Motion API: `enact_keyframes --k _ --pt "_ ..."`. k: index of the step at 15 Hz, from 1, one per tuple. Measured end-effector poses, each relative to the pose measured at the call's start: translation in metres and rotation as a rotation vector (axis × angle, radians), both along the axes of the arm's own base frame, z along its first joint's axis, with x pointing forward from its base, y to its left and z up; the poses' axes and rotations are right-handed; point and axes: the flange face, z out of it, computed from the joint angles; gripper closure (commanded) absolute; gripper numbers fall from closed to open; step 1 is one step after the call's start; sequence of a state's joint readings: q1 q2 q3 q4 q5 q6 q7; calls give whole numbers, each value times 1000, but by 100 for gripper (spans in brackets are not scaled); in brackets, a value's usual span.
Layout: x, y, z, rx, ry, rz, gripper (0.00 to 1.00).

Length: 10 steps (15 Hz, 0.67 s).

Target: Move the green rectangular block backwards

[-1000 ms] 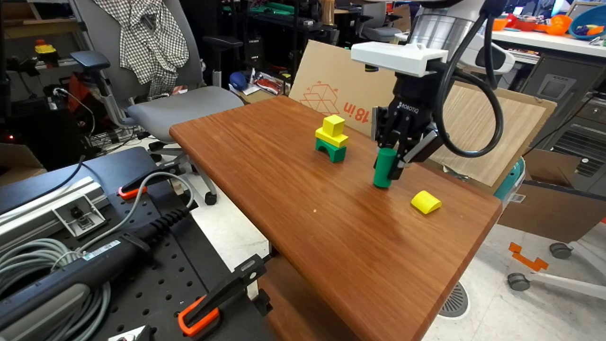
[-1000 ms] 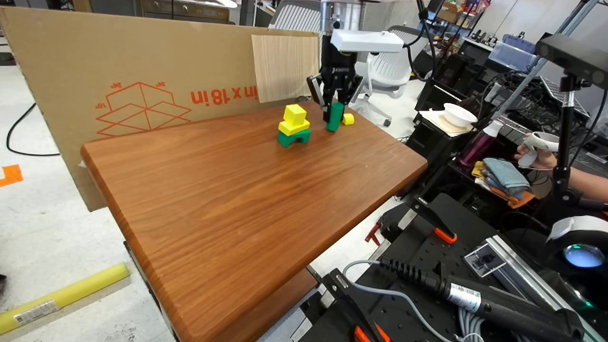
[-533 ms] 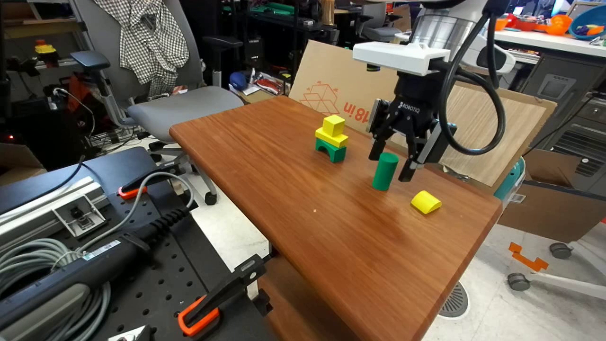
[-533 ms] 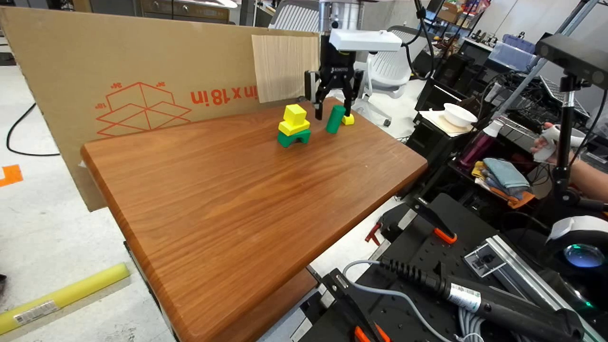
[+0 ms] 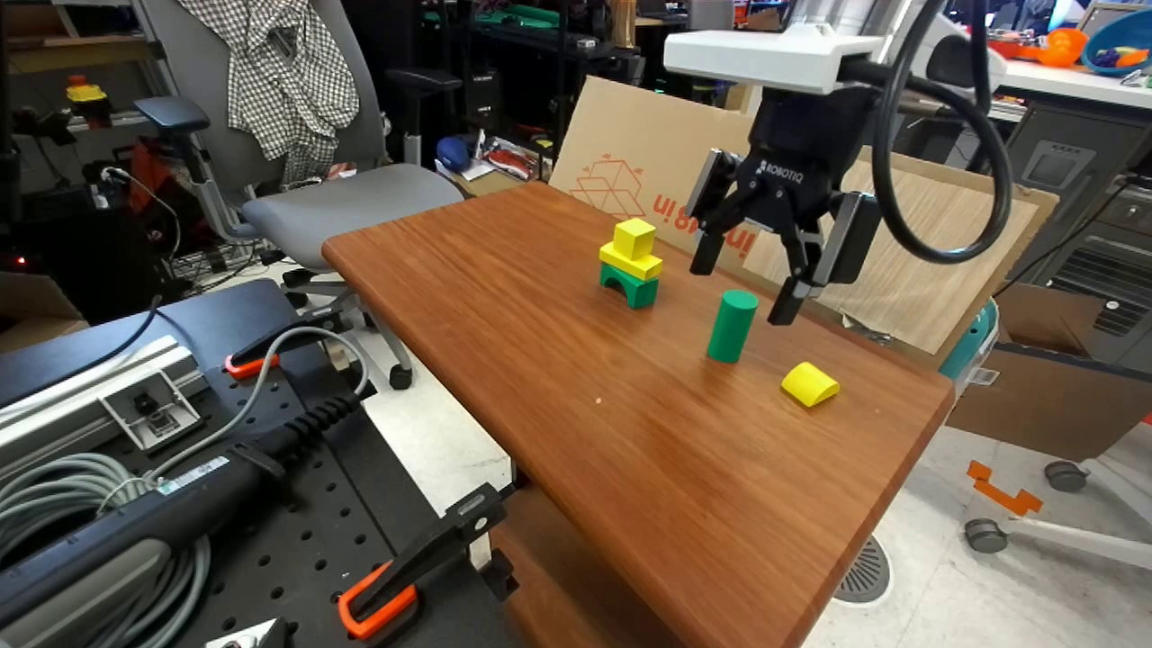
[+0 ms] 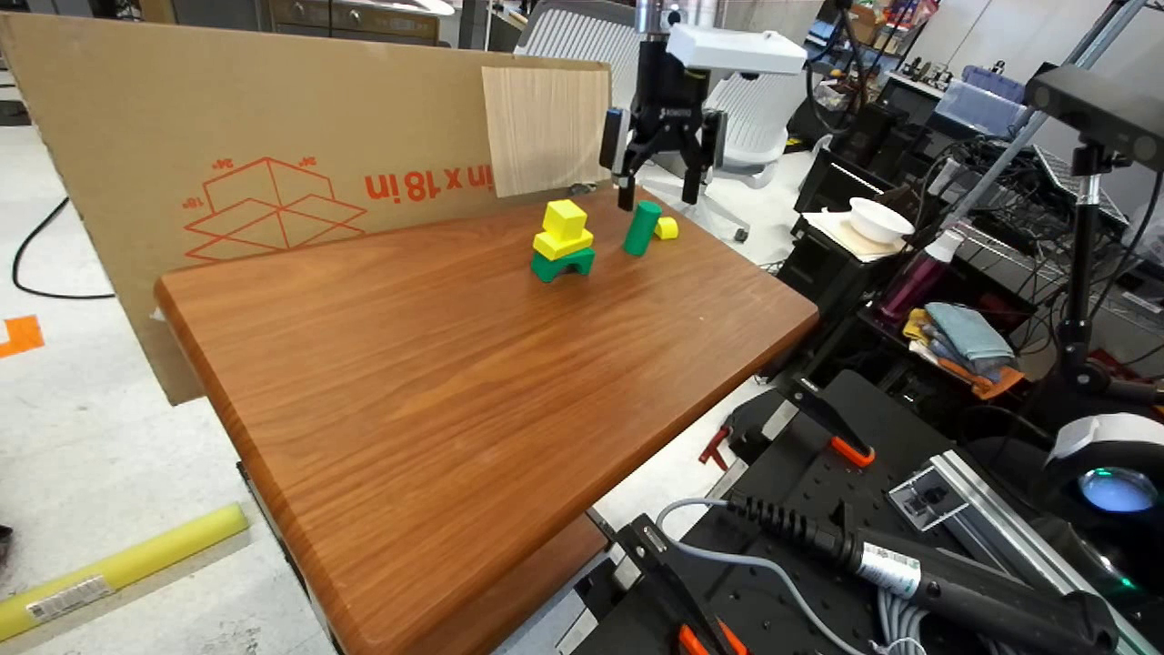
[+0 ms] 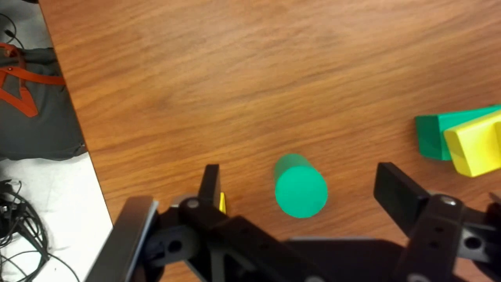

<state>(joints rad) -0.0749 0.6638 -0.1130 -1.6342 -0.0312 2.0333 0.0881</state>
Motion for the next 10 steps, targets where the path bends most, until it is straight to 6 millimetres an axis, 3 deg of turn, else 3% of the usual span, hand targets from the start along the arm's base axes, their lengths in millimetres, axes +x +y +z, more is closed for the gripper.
enact_keyframes --k 6,10 --pt "-70 4 39 63 11 136 0" --pt "-116 17 46 68 -23 229 0"
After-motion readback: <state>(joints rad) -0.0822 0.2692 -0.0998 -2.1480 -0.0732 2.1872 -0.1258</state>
